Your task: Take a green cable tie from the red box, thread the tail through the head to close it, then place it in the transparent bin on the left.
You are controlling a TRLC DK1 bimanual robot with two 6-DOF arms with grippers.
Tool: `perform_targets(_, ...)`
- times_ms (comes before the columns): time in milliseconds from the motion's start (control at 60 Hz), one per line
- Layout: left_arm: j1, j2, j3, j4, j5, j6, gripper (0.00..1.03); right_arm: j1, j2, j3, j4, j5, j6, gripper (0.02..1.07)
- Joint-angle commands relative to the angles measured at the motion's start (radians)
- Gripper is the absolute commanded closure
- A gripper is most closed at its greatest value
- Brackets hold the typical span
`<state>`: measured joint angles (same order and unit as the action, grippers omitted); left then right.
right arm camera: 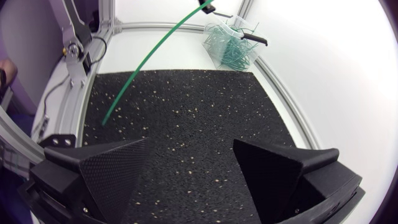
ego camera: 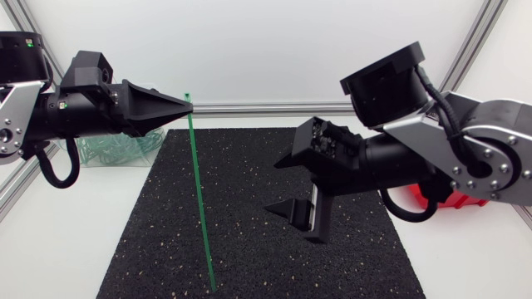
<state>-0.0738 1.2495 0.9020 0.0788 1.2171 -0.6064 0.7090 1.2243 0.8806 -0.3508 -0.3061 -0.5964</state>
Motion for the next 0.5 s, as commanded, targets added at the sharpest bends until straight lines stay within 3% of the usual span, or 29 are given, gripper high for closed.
perform_targets(0, 0.006, 0.034, 0.064, -0.013, 0.025, -0.015, 1.00, 0.075, -0.013, -0.088, 0.075, 0.102, -0.167, 0.06)
perform_targets(233, 0.000, 0.177, 0.175, -0.086, 0.027, -0.036, 1.00, 0.129, 0.047, -0.108, 0.173, 0.295, -0.335, 0.06)
perform_targets(333, 0.012, 0.214, 0.201, -0.093, 0.035, -0.036, 1.00, 0.159, 0.072, -0.063, 0.110, 0.377, -0.355, 0.07)
perform_targets(483, 0.029, 0.232, 0.207, -0.097, 0.056, -0.032, 1.00, 0.207, 0.081, -0.023, 0.033, 0.391, -0.391, 0.13)
